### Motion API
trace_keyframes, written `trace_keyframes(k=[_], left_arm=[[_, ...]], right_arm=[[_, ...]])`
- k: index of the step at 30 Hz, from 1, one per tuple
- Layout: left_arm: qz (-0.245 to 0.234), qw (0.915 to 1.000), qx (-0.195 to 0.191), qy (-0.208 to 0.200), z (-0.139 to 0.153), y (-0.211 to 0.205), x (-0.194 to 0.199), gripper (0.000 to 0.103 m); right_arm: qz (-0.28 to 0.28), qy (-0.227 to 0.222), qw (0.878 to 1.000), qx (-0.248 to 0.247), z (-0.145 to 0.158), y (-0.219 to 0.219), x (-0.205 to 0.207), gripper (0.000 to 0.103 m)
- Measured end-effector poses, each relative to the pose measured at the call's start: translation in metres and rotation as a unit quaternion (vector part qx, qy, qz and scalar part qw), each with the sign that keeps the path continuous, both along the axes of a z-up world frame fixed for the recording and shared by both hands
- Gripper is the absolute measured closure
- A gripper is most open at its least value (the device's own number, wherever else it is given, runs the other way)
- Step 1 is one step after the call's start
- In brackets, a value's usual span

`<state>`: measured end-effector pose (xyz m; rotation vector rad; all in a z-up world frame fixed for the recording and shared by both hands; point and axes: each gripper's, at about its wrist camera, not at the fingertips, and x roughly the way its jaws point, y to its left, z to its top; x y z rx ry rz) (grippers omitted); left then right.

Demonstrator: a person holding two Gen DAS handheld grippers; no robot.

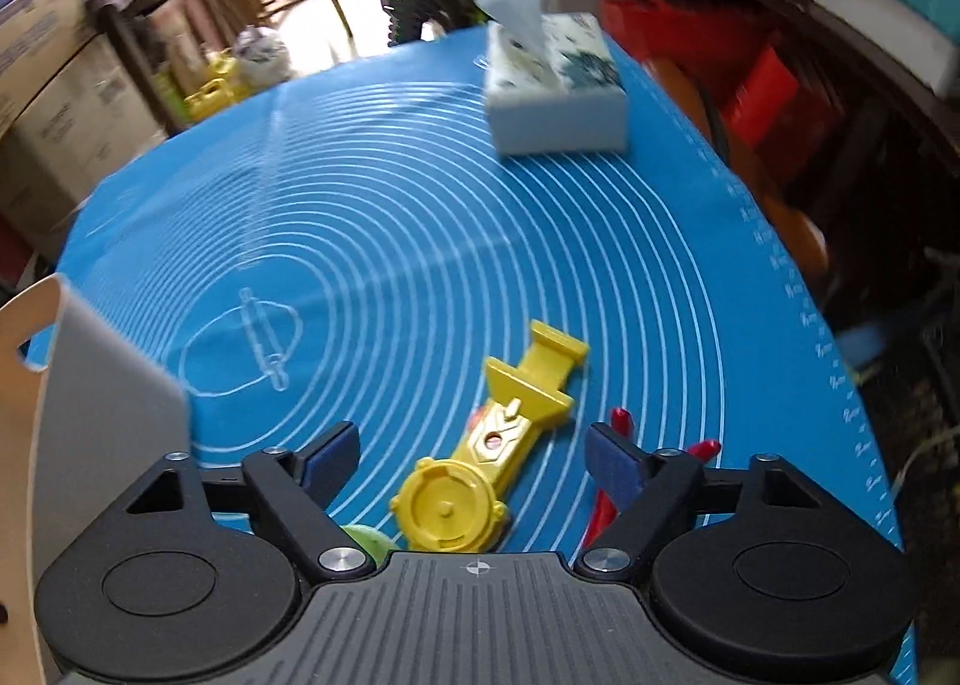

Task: Organize rigid objects
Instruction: 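Move the right tool to the yellow plastic toy and grasp it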

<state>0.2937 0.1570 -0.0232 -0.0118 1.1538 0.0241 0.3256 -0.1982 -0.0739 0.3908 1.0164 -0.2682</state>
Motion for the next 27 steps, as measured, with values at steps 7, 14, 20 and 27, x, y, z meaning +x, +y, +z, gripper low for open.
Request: trace_keyframes(k=[7,14,20,27], left_arm=[[-0.001,1.0,0.003,0.0,0.0,0.0,0.0,0.094],[-0.001,1.0,0.003,0.0,0.0,0.001,-0.001,0.094],[-0.001,1.0,0.003,0.0,0.0,0.001,-0.001,0.094],[-0.001,1.0,0.003,0.0,0.0,0.002,-0.001,0.094]], right_arm=[[0.001,0.013,1.0,-0.006,-0.014,0.003,0.011,0.027],[0.009,0.011,0.999,-0.033,-0.024,0.007,0.016,0.038],[0.013,-0.005,0.998,-0.053,-0.023,0.009,0.013,0.063],[0.047,-0.022,0.996,-0.069,-0.017,0.02,0.009,0.067]])
